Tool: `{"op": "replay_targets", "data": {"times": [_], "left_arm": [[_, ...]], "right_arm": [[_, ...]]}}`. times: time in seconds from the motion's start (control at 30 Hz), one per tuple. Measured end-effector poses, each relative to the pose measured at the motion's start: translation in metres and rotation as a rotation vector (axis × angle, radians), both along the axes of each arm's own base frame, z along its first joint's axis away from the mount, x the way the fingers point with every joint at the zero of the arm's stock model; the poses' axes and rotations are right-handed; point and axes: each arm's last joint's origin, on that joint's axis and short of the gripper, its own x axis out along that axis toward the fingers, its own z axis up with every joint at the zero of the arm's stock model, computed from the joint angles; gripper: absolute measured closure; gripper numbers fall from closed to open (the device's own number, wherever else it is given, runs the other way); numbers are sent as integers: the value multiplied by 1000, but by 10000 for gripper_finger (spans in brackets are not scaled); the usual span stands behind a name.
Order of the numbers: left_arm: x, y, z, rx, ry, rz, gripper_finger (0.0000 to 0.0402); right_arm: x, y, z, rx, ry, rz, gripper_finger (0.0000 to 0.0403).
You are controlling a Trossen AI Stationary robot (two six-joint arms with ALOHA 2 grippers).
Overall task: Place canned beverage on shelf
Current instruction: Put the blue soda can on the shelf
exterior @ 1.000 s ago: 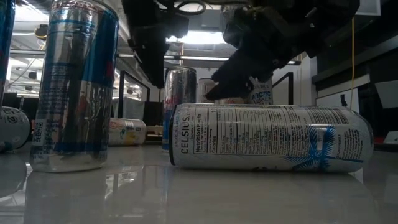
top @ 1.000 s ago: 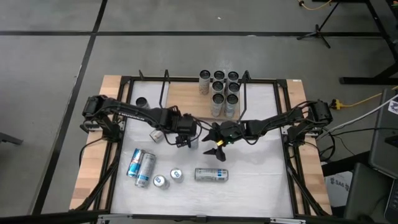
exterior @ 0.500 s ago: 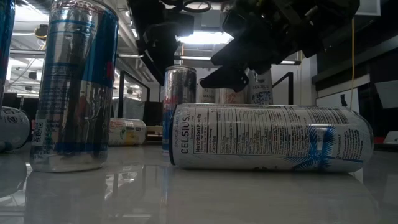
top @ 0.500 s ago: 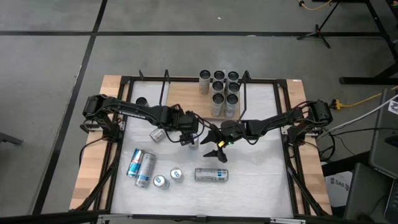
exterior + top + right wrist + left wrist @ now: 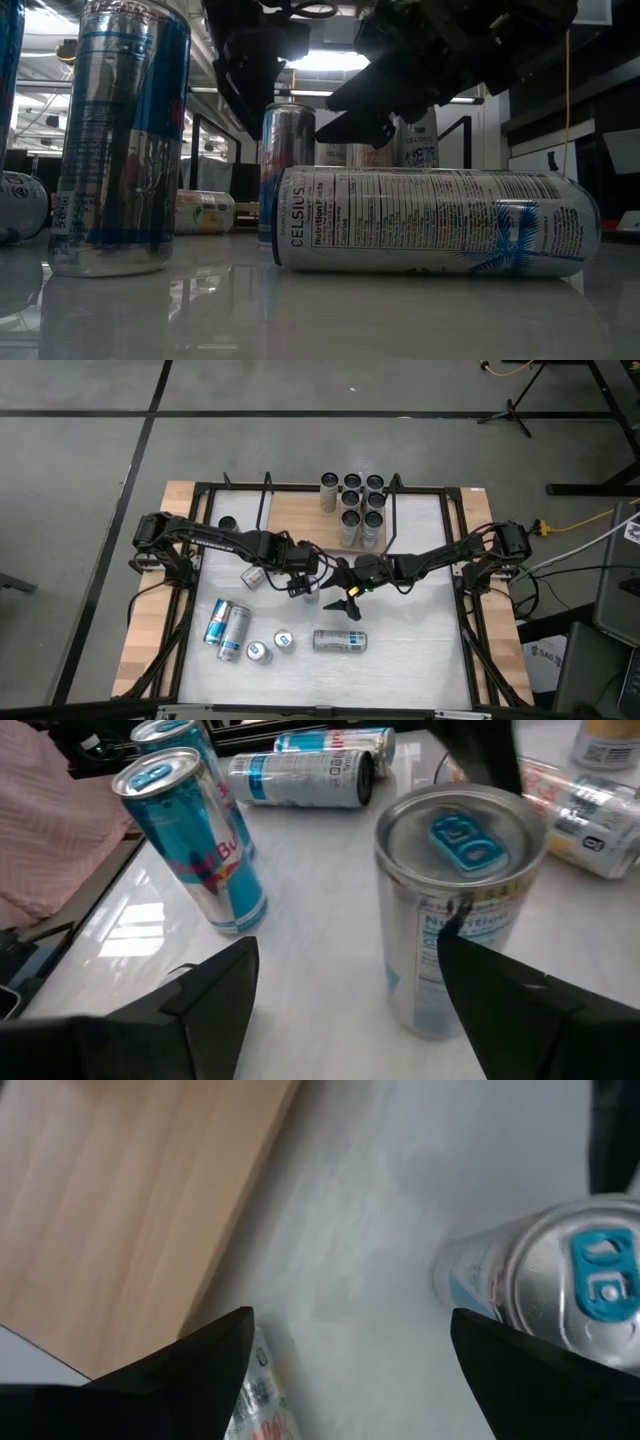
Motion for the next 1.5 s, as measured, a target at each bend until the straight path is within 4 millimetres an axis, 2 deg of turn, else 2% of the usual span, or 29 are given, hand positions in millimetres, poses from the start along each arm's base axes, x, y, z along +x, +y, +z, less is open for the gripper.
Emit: {"op": "replay_targets", "data": {"times": [0.47,0.73,1.03,1.5], "left_arm": [[-3,-24,-1,-41,11,-53,62],[-5,-25,2,-44,10,-60,62],[-13,-28,17,-76,2,-147,62],[6,-33,45,10,-176,-416,62]], "right_arm": [[1,-2,0,-29,-8,-59,100],[0,-2,0,-29,-3,-59,100],[-10,-3,8,-60,67,-46,100],[-23,-4,30,-76,45,-37,100]]}}
